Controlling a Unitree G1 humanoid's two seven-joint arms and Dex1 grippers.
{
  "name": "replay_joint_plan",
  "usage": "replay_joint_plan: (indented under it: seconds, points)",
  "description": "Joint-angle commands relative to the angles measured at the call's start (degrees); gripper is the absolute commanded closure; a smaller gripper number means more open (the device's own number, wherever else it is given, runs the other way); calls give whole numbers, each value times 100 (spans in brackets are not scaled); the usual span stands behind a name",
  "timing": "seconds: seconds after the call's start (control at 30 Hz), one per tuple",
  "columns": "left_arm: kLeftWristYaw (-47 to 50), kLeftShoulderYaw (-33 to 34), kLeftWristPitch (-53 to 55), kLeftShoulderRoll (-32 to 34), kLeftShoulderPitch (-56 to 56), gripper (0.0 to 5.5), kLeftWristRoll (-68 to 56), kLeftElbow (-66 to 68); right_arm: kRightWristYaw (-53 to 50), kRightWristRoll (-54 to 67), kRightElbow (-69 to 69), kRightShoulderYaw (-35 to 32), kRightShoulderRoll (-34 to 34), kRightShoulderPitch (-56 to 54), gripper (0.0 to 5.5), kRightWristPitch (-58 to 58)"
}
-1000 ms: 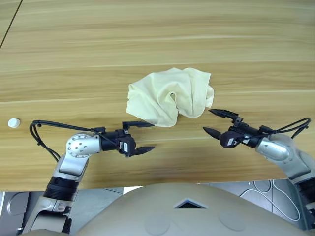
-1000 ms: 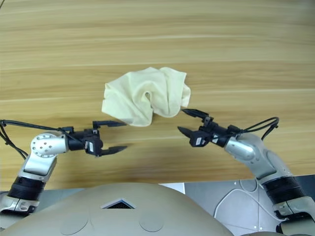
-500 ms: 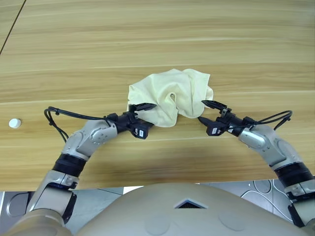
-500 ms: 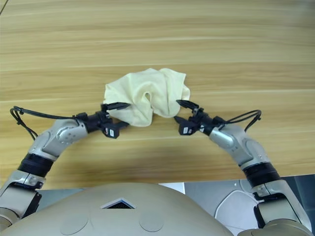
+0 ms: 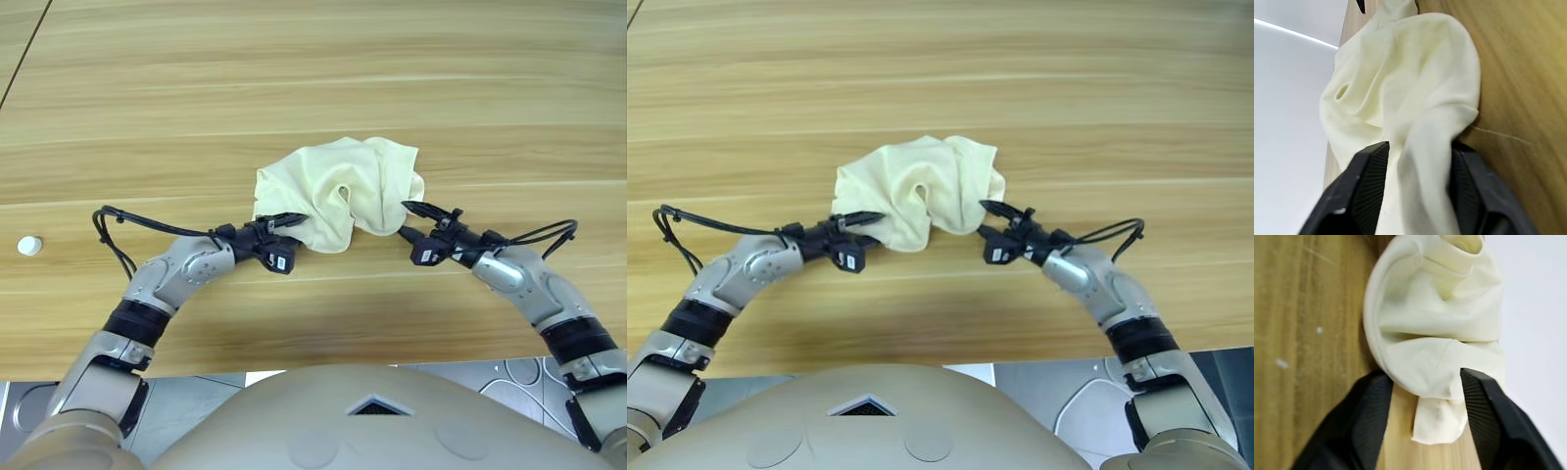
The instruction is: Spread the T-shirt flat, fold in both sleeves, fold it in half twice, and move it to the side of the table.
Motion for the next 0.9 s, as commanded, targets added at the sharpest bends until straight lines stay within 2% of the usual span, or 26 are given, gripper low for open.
replay_joint_plan:
  seconds: [0.03, 0.3, 0.37, 0.43, 0.57, 0.77, 0.83, 0.9]
  points:
    - [-187, -256, 271, 138, 230, 418, 245, 363, 127, -103, 159, 147, 60, -35, 386, -81]
    - [-197, -141, 203, 180, 317, 523, -331, 268, 91, -56, 180, 138, 61, -4, 543, -213]
    - [-324, -82, 108, 168, 445, 548, -823, 145, 60, -10, 203, 96, 71, 10, 550, -234]
    - [-557, 17, -69, 223, 625, 548, -1677, -88, 35, 172, 179, 7, 73, 46, 550, -309]
    - [-1310, 565, -397, 533, 1139, 548, -4524, -998, 547, 2305, -618, -443, -260, 751, 550, -949]
    - [-2330, 1814, -648, 678, 1856, 548, -7627, -2067, 1238, 5530, -2515, -1499, -1447, 2612, 550, -2319]
    - [-2508, 2190, -391, 550, 1568, 548, -8061, -1908, 1347, 6357, -2856, -1830, -1459, 2325, 550, -2317]
    - [-2218, 2396, -60, 279, 812, 548, -7768, -1276, 1076, 6145, -2537, -1990, -1054, 1148, 550, -1562]
